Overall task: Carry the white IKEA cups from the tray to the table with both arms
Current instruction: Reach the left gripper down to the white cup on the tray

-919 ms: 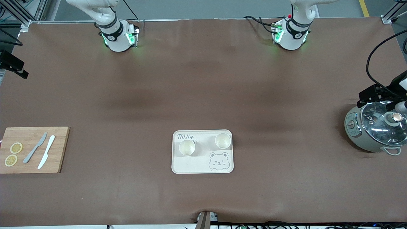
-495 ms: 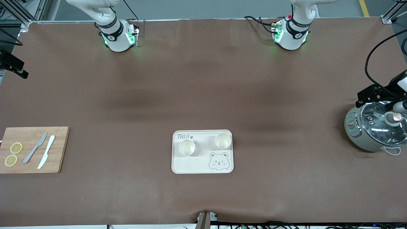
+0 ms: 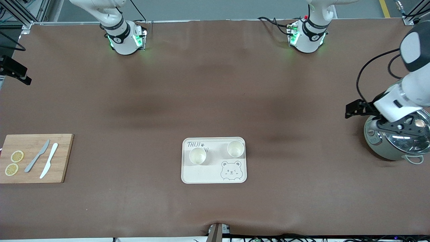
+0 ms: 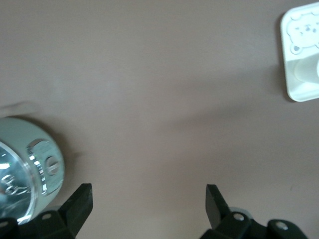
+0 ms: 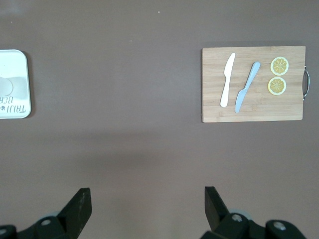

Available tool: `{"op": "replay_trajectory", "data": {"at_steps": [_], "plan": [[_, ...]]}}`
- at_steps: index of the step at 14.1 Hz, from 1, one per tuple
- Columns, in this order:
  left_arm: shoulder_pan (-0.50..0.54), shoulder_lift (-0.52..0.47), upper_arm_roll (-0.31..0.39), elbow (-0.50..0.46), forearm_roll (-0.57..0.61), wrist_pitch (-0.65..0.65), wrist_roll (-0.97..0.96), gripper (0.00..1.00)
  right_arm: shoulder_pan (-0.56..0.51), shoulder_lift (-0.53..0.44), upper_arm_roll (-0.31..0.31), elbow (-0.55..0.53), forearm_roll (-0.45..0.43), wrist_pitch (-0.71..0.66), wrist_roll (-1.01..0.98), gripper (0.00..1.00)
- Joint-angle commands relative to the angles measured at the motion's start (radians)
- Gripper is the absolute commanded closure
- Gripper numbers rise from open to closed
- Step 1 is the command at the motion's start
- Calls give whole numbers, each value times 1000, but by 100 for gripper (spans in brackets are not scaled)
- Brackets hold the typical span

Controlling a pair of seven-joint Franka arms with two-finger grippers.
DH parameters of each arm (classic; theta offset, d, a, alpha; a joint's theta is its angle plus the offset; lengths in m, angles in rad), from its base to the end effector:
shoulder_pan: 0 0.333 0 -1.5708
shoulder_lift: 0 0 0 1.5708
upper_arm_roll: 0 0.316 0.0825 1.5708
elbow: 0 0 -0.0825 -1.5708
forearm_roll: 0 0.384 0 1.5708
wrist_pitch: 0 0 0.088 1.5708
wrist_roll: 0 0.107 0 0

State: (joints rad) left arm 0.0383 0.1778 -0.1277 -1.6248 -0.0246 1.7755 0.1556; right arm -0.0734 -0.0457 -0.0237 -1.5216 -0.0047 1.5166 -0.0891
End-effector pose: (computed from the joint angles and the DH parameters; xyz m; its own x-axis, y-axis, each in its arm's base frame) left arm 0.6124 -0.0517 0.5131 0.9715 -0.2362 -0.0183 -0.2350 -0.9707 0.0499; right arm 0.5321 -0.0527 0.6676 0.9992 -0.0082 0.0402 -0.0085 -0.9999 0.0072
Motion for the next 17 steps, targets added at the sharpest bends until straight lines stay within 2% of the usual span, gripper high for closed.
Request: {"op": "replay_trajectory", "data": {"at_steps": [1, 3, 7, 10, 12, 15, 17], "plan": [[-14, 26, -51, 14, -14, 37, -43, 0, -6, 7, 4, 18, 17, -4, -3, 0], [-52, 72, -82, 14, -9, 103, -166, 0, -5, 7, 4, 18, 15, -6, -3, 0], [-164, 189, -82, 17, -9, 215, -301, 0, -9, 7, 2, 23, 15, -7, -5, 0], [-233, 248, -81, 19, 5, 304, -465, 0, -13, 7, 4, 23, 19, -6, -3, 0], [-314, 298, -72, 29, 32, 373, -595, 0, -14, 7, 2, 24, 12, -6, -4, 0], [-395, 408, -72, 121, 118, 386, -767, 0, -19, 7, 1, 35, 15, -7, -3, 0], [-414, 504, -70, 204, 155, 389, -792, 0, -19, 7, -1, 43, 11, -7, -1, 0]]}}
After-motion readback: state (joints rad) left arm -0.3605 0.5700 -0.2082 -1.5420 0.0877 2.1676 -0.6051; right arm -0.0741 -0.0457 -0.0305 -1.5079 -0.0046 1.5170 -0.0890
